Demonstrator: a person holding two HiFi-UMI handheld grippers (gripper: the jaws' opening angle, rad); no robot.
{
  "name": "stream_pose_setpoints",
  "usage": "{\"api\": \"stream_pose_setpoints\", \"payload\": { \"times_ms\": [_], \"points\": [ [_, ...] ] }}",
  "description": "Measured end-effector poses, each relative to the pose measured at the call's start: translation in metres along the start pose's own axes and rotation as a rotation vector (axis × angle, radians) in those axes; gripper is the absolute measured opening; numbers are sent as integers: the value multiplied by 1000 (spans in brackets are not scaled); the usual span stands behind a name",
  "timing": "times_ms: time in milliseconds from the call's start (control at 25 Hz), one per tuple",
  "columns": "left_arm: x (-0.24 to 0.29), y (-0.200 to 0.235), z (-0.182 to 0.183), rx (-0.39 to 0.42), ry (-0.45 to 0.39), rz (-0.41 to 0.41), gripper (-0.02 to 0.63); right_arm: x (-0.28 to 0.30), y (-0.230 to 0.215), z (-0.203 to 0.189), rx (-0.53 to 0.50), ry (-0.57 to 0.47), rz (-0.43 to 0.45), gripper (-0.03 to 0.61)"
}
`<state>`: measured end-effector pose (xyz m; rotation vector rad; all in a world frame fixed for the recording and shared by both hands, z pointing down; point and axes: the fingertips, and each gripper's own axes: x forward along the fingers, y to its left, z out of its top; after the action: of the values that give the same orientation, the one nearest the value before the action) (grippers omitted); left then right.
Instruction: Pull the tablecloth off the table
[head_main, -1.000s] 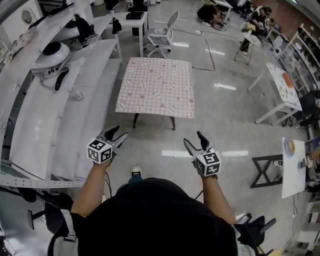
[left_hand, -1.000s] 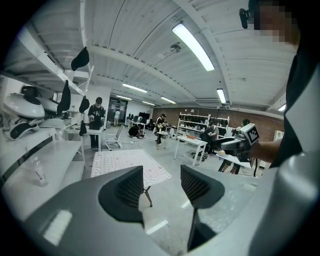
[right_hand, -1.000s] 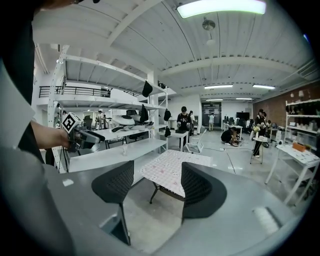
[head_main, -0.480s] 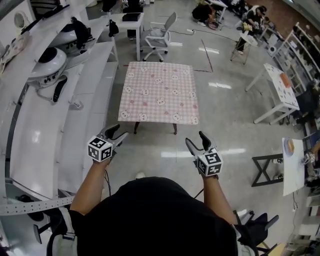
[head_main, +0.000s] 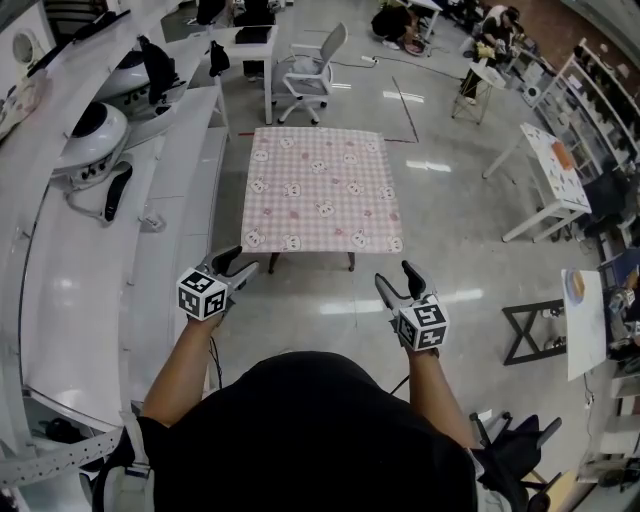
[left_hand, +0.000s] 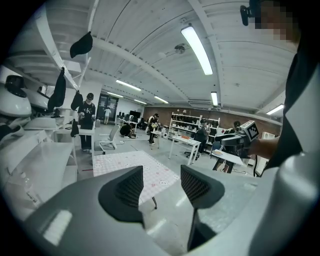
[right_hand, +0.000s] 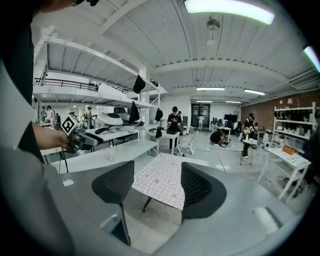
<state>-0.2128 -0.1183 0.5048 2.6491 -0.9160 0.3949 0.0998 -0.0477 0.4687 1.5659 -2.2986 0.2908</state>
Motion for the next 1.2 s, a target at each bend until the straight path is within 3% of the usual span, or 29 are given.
{"api": "stream_pose_setpoints", "payload": {
  "times_ms": [600, 1200],
  "points": [
    [-16, 40, -6, -16, 0, 1, 233, 25, 22, 10, 2, 8, -18, 322],
    [17, 62, 14, -13, -9, 31, 233, 59, -24, 19, 5, -8, -21, 318]
  ]
}}
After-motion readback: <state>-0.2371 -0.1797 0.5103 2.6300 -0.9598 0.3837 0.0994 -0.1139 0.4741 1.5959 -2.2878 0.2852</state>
